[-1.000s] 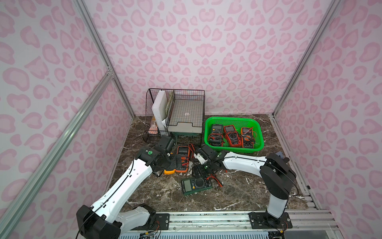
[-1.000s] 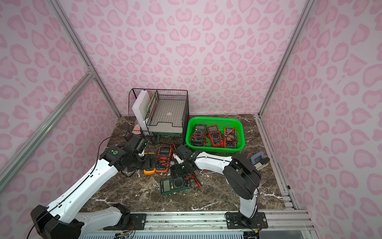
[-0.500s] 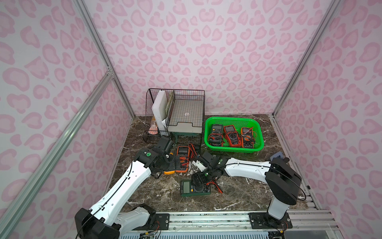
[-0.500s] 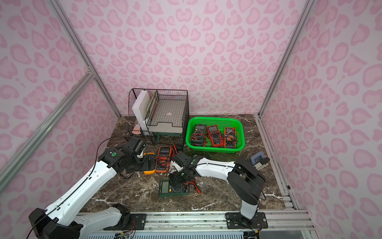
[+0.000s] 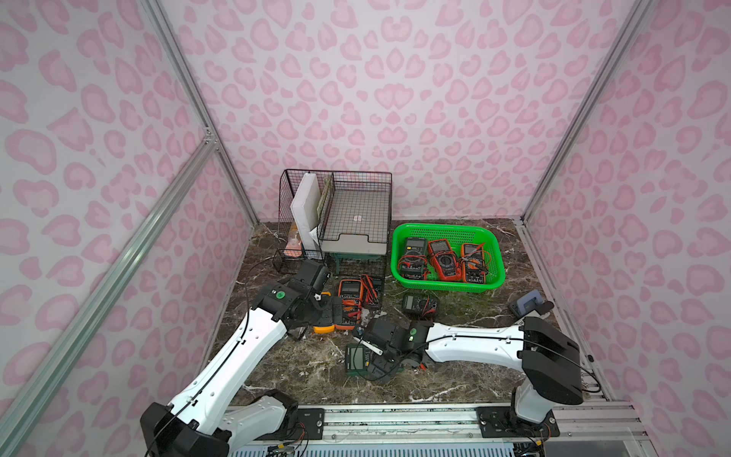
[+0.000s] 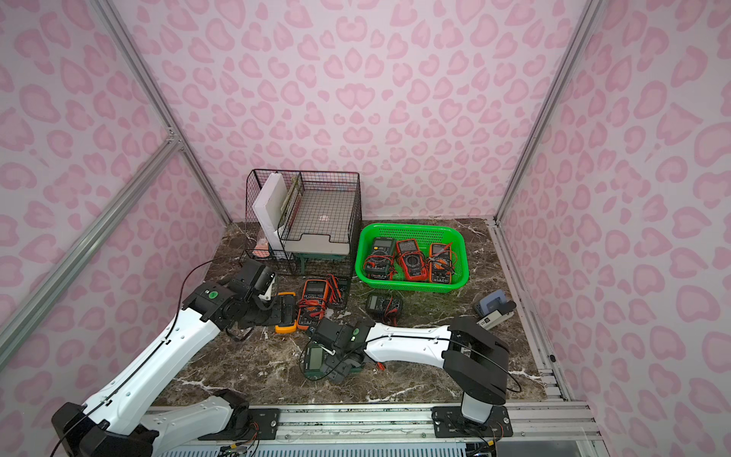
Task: Put the multimeter into the basket
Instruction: Pick up the multimeter from the center of the board.
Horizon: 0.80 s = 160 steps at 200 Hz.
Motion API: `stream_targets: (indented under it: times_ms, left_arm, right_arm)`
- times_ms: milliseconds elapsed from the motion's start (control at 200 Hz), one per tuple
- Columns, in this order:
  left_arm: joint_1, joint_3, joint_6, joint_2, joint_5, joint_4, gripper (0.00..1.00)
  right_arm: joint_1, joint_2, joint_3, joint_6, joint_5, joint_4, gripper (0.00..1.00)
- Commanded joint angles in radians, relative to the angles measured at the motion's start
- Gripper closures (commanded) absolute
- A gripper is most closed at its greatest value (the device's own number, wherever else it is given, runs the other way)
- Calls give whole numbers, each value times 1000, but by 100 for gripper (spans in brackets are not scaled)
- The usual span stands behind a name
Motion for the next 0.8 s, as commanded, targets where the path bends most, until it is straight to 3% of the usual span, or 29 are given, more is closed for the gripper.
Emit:
stream_targets:
  times_ms: [0, 795]
  left_arm:
    - [7, 11, 8, -7, -18, -35, 1]
    - [19, -21, -40, -26, -42, -26, 1]
  right_arm:
    - [2, -19, -14, -35, 32, 28, 1]
    - [-36, 67, 27, -154, -107, -2, 1]
